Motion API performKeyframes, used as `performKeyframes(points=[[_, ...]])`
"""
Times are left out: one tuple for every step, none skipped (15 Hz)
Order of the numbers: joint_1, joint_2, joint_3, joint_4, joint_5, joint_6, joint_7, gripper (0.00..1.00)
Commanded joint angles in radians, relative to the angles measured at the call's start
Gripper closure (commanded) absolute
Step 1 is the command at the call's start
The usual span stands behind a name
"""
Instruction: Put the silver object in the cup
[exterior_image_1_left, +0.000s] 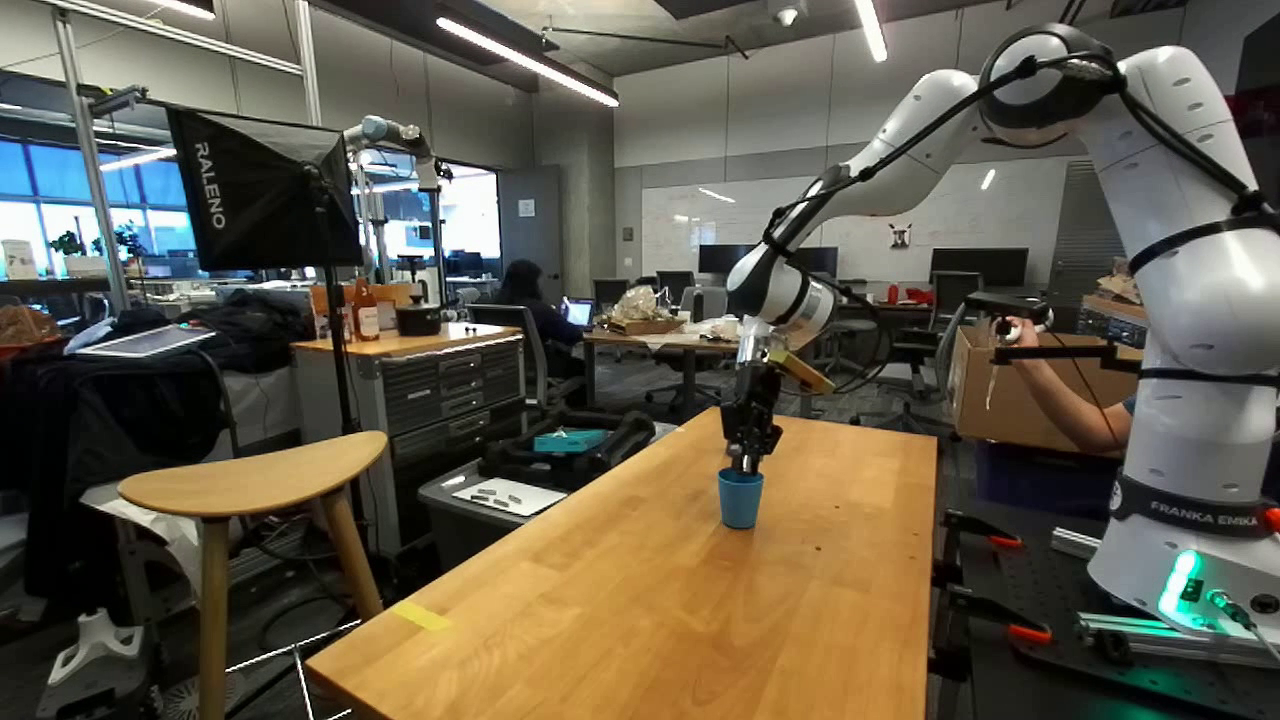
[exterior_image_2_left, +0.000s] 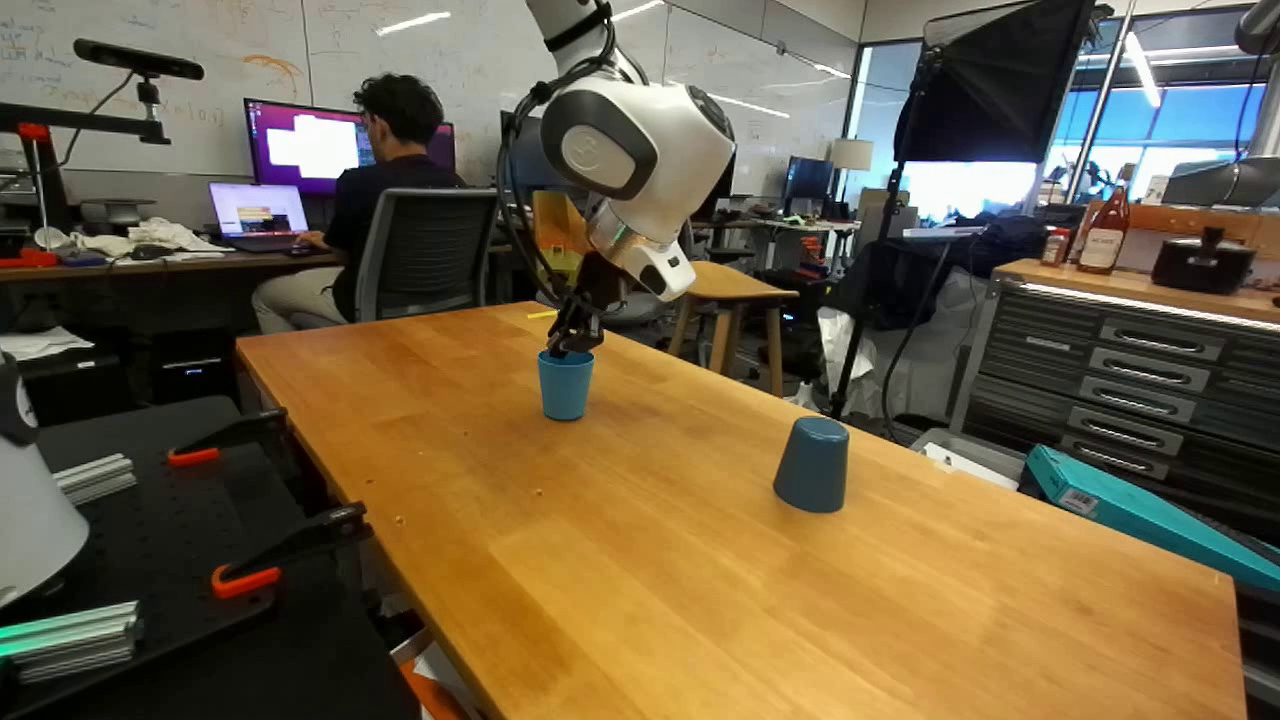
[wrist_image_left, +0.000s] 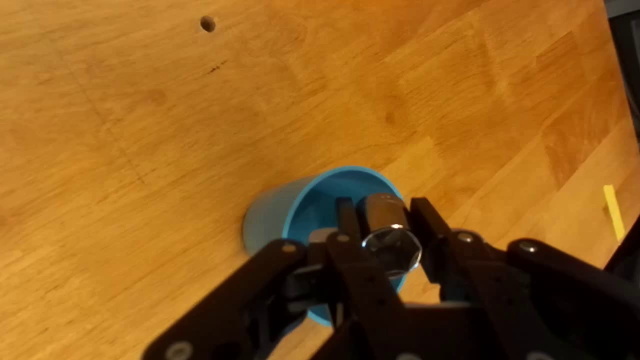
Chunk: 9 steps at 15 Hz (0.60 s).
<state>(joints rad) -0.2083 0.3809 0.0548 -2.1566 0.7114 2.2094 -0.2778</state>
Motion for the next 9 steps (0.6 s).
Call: performKeyframes(points=[[0.026,0.017,-0.026,0.014,-0.015,0.011,-0.010,0.38],[0.028,0.019,-0.027,0.015,-0.021,0.014,-0.010,0.29],[0.032,0.019,-0.029,0.015,-0.031,0.025,-0.010,0.72],[0.035,0.017,-0.029,0.014,-0.040,0.037,-0.006,0.67],[0.038,0.014,-0.029,0.014,-0.050,0.045,-0.004,0.68],[0.042,0.009,-0.029,0.015,-0.062,0.055,0.001,0.74],[0.046,0.002,-0.028,0.016,-0.075,0.066,0.004,0.84],[0.048,-0.002,-0.026,0.018,-0.086,0.075,0.007,0.92],[0.052,-0.010,-0.026,0.024,-0.107,0.074,0.016,0.81]])
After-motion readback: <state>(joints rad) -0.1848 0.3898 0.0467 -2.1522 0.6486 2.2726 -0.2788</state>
